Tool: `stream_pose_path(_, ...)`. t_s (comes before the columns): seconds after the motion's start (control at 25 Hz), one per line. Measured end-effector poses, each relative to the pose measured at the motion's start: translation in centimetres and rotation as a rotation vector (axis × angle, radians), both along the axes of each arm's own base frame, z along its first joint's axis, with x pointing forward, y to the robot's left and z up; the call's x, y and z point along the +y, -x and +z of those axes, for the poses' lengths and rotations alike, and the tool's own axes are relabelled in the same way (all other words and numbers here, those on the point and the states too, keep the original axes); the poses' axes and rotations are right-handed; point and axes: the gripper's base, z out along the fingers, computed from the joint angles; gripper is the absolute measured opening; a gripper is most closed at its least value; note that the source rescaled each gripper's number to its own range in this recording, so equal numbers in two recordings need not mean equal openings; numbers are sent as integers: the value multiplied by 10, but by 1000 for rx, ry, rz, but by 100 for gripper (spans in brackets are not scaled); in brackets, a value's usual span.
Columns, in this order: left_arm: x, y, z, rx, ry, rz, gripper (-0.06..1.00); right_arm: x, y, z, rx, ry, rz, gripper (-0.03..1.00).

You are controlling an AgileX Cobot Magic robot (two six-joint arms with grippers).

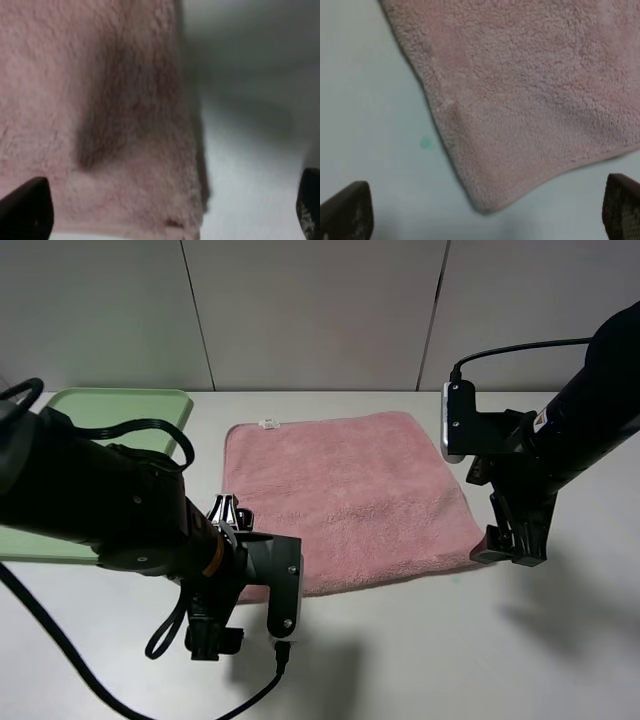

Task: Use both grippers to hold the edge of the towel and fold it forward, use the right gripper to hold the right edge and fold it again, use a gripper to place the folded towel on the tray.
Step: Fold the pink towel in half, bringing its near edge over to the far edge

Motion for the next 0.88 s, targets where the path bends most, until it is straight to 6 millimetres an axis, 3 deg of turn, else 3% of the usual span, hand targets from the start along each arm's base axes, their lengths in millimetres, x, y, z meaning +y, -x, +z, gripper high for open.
stream_pose_path(0.68, -6, -4, -7, -10, 3, -45, 91, 4, 1, 0, 9, -55, -33, 100)
stream_pose_path(0.88, -6, -4, -6, -10, 4, -45, 91, 2, 10, -13, 15, -54, 16, 100)
